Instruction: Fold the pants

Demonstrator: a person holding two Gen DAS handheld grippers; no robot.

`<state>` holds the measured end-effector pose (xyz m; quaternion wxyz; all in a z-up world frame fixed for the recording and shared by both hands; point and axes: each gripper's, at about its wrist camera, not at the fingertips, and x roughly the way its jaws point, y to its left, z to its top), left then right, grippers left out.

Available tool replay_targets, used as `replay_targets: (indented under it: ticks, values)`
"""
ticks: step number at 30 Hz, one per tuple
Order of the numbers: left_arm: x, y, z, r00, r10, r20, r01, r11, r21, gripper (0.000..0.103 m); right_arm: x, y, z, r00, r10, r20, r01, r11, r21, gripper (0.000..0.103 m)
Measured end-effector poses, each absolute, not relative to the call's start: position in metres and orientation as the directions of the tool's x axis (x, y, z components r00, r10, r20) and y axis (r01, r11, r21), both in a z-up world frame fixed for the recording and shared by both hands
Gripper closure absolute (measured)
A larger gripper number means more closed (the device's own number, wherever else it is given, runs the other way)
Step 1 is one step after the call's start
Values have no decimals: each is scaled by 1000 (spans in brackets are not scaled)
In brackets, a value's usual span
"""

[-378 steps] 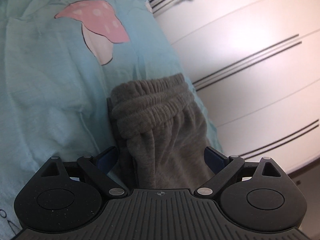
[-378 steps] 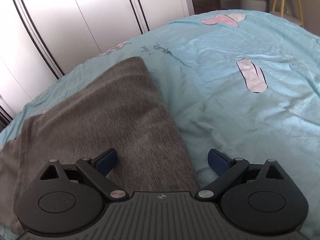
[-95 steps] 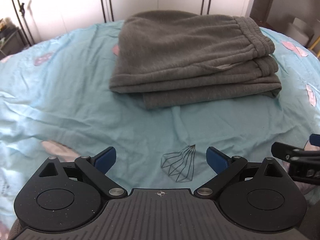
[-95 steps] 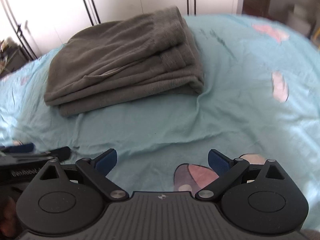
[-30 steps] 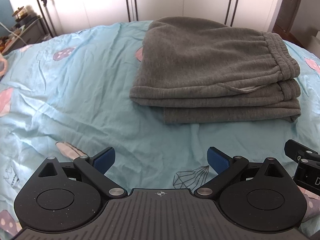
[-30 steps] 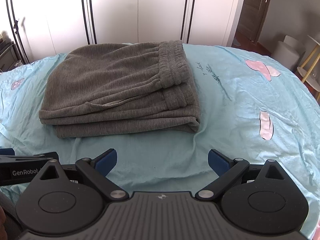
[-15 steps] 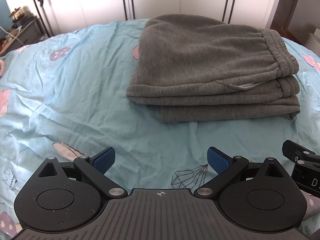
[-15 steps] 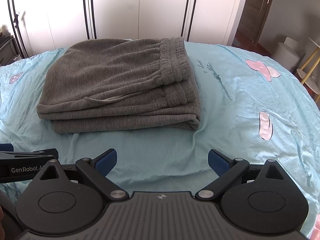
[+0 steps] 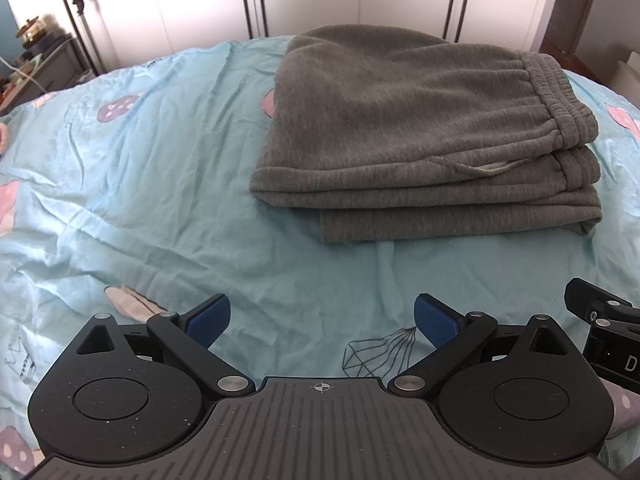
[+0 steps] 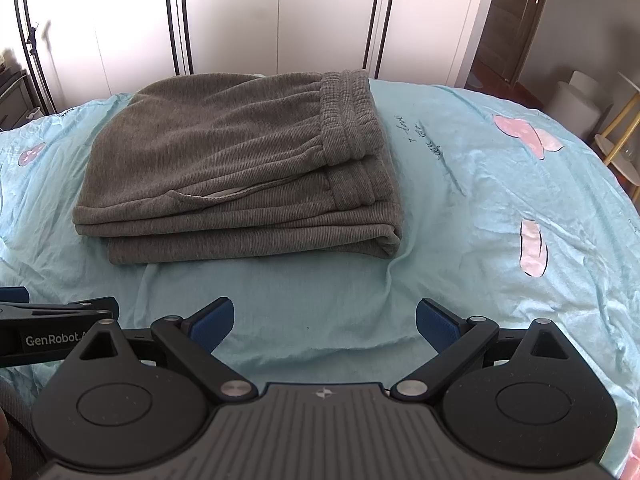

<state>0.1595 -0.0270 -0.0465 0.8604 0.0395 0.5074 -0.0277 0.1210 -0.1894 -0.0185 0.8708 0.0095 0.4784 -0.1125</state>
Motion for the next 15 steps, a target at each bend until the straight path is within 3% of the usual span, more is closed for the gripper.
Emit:
replay_targets:
  ticks: [15]
  values:
    - [160, -28, -48, 480, -6, -877, 92, 995, 44, 2, 121, -189, -20, 511, -183, -839, 203, 975, -89, 5]
